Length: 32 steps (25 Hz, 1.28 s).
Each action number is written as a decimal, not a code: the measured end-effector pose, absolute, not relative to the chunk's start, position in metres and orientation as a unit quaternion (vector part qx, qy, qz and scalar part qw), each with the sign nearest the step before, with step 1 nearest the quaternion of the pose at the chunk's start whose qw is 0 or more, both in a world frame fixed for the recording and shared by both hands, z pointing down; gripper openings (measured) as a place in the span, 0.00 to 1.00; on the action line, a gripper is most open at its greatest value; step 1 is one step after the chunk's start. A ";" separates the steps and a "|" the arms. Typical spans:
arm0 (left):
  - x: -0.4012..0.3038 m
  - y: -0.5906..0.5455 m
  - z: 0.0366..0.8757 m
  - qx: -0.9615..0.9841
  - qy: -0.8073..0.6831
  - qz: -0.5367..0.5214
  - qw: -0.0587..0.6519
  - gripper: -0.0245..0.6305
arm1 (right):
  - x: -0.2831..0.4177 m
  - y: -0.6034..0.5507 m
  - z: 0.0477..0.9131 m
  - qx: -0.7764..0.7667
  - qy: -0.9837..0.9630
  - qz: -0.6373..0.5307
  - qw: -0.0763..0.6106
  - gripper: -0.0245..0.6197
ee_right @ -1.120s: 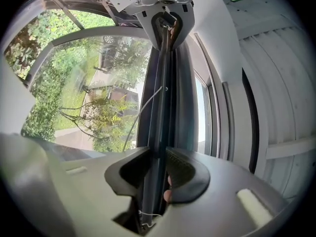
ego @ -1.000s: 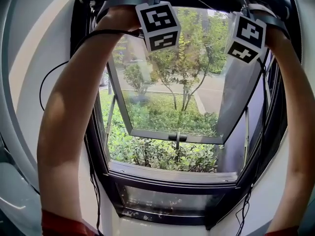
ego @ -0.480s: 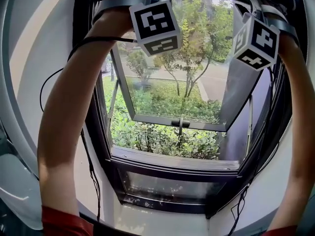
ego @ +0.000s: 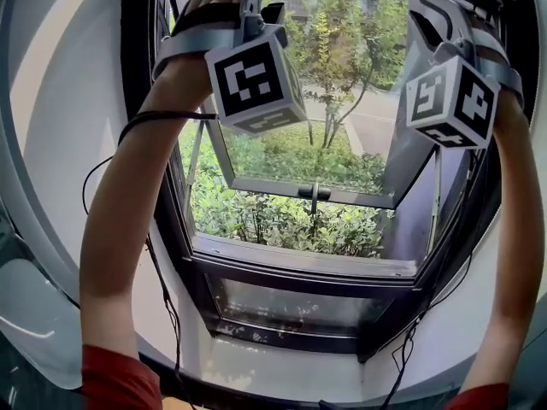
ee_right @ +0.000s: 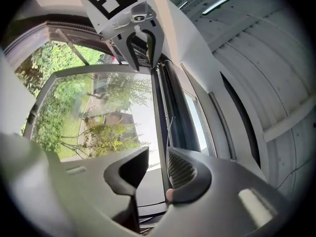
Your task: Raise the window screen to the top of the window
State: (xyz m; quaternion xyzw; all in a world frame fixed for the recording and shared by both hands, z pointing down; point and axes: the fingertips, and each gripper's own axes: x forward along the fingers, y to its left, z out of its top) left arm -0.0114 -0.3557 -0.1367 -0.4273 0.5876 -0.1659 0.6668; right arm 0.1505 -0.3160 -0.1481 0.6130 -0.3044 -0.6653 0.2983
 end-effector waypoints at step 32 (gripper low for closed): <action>-0.010 -0.335 0.103 -0.681 0.539 -0.058 0.492 0.21 | 0.146 -0.284 0.081 0.623 -0.523 -0.559 0.162 0.23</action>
